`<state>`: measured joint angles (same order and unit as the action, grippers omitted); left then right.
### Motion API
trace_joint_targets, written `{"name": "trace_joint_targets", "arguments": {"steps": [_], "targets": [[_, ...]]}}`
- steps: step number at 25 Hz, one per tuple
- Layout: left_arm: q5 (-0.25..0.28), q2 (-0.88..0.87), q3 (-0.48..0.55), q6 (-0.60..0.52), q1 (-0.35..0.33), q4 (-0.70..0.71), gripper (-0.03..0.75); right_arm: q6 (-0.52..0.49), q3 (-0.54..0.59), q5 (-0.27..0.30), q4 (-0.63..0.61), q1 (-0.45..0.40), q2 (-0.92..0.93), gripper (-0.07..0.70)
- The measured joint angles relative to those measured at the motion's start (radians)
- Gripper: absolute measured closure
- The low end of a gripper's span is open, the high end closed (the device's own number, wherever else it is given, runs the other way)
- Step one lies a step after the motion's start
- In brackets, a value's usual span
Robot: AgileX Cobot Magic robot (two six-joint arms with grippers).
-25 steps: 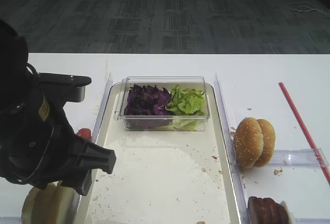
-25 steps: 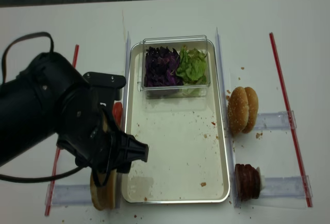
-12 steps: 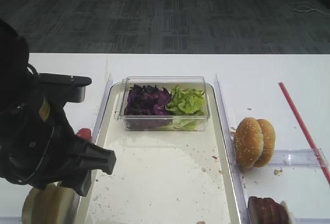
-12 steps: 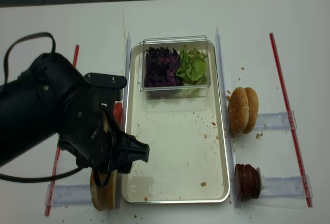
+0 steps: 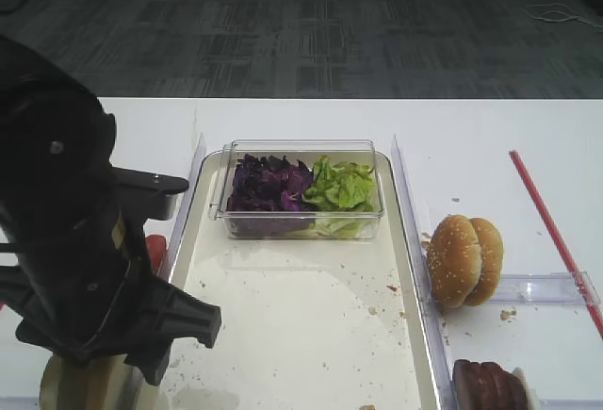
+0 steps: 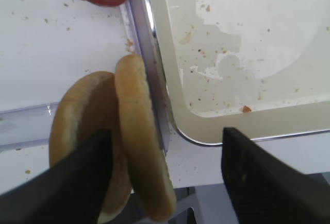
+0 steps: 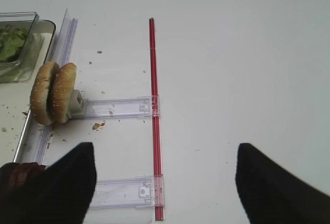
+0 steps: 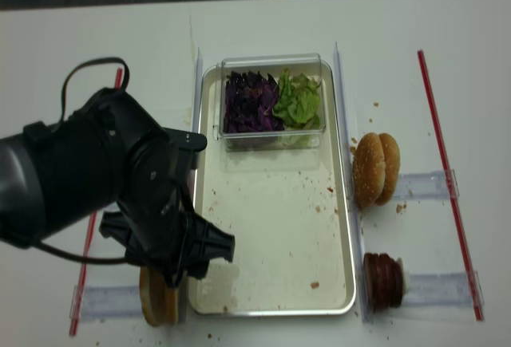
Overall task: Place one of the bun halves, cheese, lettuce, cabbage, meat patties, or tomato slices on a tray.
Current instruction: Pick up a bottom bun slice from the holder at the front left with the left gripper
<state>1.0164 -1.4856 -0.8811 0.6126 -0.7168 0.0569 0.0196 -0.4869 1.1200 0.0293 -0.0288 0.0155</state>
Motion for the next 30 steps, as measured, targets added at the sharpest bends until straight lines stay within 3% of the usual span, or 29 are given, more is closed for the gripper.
{"name": "trace_joint_targets", "arguments": {"steps": [12, 22, 30], "targets": [[-0.009, -0.051, 0.000, -0.020, 0.000, 0.011, 0.294, 0.000, 0.000, 0.000, 0.000, 0.000, 0.000, 0.042], [0.008, -0.051, 0.000, -0.022, 0.000, 0.035, 0.507, 0.000, 0.000, 0.000, 0.000, 0.000, 0.000, 0.042], [0.016, -0.051, 0.000, -0.022, 0.000, 0.047, 0.601, 0.000, 0.000, 0.000, 0.000, 0.000, 0.000, 0.042]]}}
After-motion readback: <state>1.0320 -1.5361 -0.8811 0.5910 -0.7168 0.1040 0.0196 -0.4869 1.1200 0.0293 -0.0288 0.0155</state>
